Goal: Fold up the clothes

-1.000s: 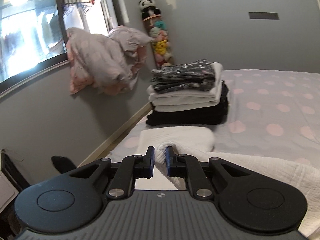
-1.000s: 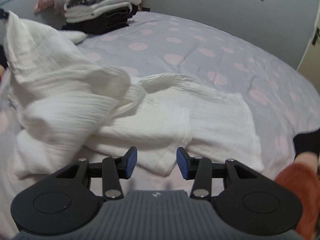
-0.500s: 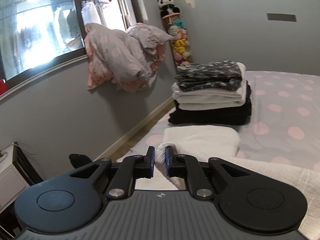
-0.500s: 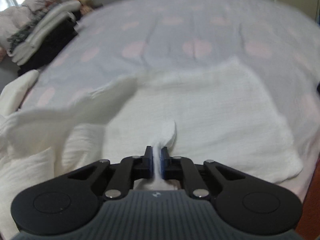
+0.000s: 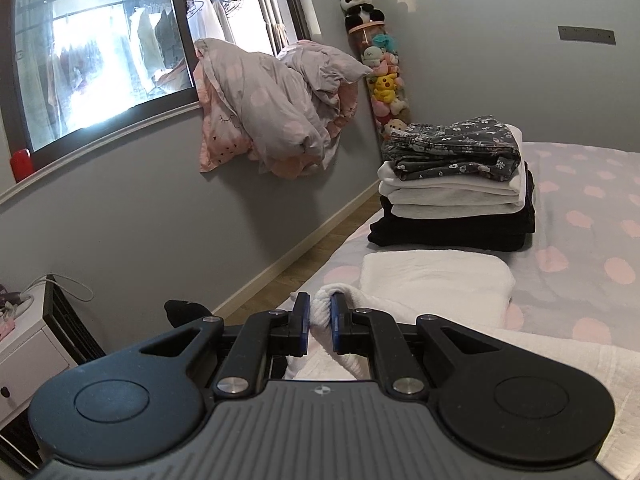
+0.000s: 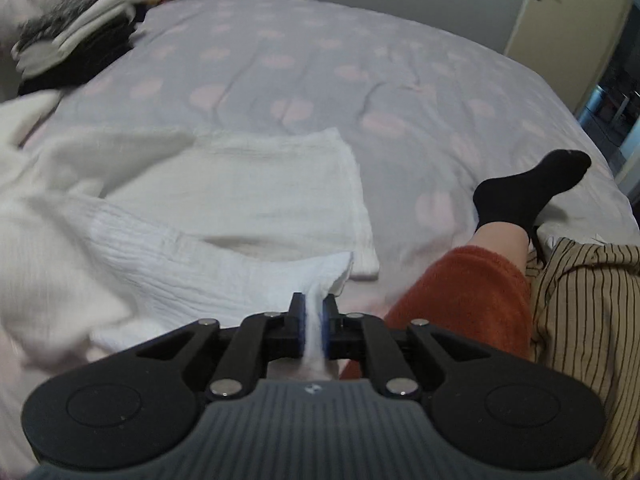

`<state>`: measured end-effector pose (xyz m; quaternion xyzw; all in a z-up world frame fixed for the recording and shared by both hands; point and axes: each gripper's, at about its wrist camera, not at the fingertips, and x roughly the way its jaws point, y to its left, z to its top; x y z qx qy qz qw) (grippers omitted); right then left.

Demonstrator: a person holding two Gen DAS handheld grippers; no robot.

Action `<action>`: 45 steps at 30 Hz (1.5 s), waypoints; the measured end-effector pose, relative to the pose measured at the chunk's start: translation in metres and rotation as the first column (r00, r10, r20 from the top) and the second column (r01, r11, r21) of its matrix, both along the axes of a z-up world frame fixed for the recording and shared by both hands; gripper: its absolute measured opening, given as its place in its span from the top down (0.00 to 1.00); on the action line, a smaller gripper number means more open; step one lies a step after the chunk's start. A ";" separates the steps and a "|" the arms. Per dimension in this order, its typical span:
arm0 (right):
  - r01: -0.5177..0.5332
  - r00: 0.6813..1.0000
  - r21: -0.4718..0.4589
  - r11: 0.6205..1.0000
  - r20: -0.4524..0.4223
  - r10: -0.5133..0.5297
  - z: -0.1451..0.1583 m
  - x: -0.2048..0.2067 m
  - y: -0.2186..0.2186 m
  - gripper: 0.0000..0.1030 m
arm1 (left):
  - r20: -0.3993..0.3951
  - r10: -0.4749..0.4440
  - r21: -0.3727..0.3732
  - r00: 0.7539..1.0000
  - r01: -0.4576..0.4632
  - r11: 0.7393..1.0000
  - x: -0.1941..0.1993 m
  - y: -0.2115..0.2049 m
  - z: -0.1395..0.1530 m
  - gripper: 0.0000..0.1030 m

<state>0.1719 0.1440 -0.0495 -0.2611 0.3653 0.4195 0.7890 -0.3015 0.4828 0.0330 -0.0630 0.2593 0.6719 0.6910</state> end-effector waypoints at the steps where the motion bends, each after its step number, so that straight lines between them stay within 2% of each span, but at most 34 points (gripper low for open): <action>1: -0.012 1.000 0.000 1.000 0.010 0.012 0.000 0.001 -0.001 0.81 | -0.003 -0.002 0.000 1.000 0.002 1.000 0.001 0.001 0.000 0.88; 2: -0.023 1.000 -0.001 1.000 0.019 0.023 0.000 0.001 -0.003 0.76 | -0.006 -0.005 -0.001 1.000 0.005 1.000 0.003 0.002 0.000 0.88; 5: -0.040 0.998 0.049 0.998 0.041 0.038 0.006 0.021 0.017 0.71 | -0.023 -0.013 -0.003 1.000 0.013 1.000 0.007 0.006 -0.002 0.88; 7: -0.025 1.000 0.072 0.997 0.014 0.025 0.001 0.044 0.041 0.64 | -0.033 -0.017 -0.009 0.999 0.017 1.000 0.009 0.009 -0.005 0.88; 10: 0.033 0.999 0.105 0.994 -0.045 -0.028 -0.020 0.082 0.078 0.62 | -0.054 -0.003 -0.023 0.999 0.002 1.000 0.013 0.017 -0.009 0.88; 12: 0.073 0.994 0.126 0.989 -0.085 -0.063 -0.034 0.108 0.102 0.51 | -0.065 0.005 -0.034 0.998 -0.007 0.999 0.016 0.021 -0.011 0.88; 16: 0.151 0.984 0.126 0.980 -0.116 -0.137 -0.064 0.145 0.142 0.48 | -0.070 0.020 -0.052 0.997 -0.024 0.998 0.020 0.032 -0.013 0.88; 20: 0.221 0.968 0.121 0.968 -0.145 -0.203 -0.092 0.170 0.172 0.48 | -0.077 0.031 -0.062 0.997 -0.036 0.997 0.023 0.040 -0.017 0.88; 22: 0.260 0.956 0.122 0.958 -0.176 -0.237 -0.105 0.178 0.182 0.52 | -0.083 0.034 -0.063 0.996 -0.039 0.997 0.025 0.041 -0.019 0.88; 23: 0.279 0.948 0.137 0.950 -0.196 -0.251 -0.109 0.180 0.184 0.59 | -0.084 0.035 -0.064 0.996 -0.040 0.997 0.025 0.042 -0.020 0.88; 25: 0.280 0.948 0.172 0.944 -0.206 -0.244 -0.112 0.174 0.185 0.80 | -0.087 0.036 -0.066 0.996 -0.042 0.997 0.026 0.042 -0.022 0.88; 26: 0.272 0.952 0.178 0.946 -0.194 -0.238 -0.109 0.171 0.183 0.92 | -0.086 0.038 -0.066 0.996 -0.043 0.997 0.026 0.042 -0.022 0.88; 30: 0.263 0.962 0.213 0.941 -0.134 -0.238 -0.089 0.159 0.170 0.94 | -0.058 0.039 -0.062 0.998 -0.043 0.997 0.020 0.034 -0.016 0.88; 35: 0.314 0.948 0.286 0.905 -0.052 -0.313 -0.032 0.160 0.119 0.94 | -0.013 0.031 -0.051 0.999 -0.032 0.998 0.009 0.019 -0.003 0.88; 41: 0.385 0.906 0.364 0.848 0.028 -0.423 0.034 0.167 0.033 0.94 | -0.007 -0.005 -0.046 1.000 0.005 0.999 0.009 0.005 0.005 0.88; 45: 0.454 0.859 0.369 0.811 0.059 -0.509 0.057 0.184 -0.007 0.94 | -0.033 -0.040 -0.047 0.999 0.039 0.998 0.026 0.011 0.005 0.88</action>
